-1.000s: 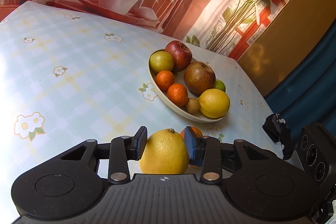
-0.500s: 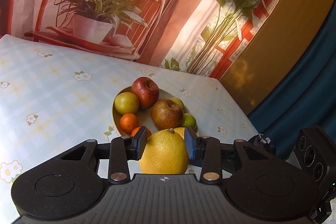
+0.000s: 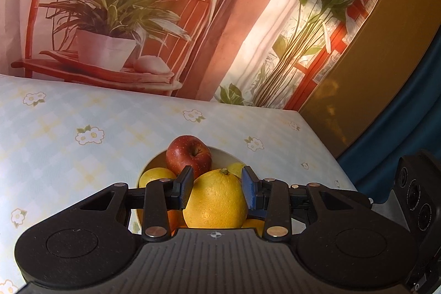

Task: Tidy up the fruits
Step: 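Lower the pomelo onto the cream plate with both tools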

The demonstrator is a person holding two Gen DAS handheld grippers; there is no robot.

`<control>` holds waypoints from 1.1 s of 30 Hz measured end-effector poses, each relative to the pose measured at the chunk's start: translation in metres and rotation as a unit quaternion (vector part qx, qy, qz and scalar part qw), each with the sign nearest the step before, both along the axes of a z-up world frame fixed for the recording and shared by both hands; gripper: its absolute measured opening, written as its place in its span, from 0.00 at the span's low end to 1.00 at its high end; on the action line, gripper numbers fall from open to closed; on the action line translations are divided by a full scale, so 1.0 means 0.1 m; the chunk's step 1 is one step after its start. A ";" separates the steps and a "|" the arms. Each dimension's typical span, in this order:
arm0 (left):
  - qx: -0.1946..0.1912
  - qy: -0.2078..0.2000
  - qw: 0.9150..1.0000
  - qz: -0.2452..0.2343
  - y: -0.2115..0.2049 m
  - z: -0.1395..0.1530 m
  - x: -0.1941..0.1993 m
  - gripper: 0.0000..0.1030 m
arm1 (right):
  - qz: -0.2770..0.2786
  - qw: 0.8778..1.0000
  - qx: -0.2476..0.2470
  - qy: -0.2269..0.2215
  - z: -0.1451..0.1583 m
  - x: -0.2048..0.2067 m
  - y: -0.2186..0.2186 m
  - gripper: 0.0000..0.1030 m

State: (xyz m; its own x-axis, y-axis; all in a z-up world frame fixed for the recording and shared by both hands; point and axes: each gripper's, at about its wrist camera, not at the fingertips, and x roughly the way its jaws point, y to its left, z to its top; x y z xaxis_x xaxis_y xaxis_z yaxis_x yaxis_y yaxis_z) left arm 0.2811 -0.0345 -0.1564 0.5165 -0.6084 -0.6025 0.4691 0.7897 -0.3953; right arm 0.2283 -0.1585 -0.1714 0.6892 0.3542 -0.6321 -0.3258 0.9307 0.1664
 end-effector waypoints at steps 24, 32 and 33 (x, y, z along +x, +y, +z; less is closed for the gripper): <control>-0.004 0.024 1.000 0.000 0.01 -0.15 0.31 0.38 | 0.008 0.999 -0.052 0.005 -0.10 0.34 0.06 0.49; 0.006 0.024 1.000 -0.008 -0.04 -0.17 0.30 0.38 | 0.010 0.998 -0.063 0.000 -0.04 0.30 0.04 0.49; 0.007 0.024 1.000 -0.008 -0.04 -0.17 0.30 0.38 | 0.009 0.998 -0.062 -0.002 -0.03 0.30 0.03 0.49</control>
State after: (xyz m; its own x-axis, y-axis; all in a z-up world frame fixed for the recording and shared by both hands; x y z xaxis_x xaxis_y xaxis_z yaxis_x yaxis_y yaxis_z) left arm 0.3116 -0.0387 -0.1732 0.4776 -0.6072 -0.6350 0.4617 0.7883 -0.4066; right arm 0.2580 -0.1559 -0.1743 0.6857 0.2858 -0.6694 -0.3429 0.9381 0.0492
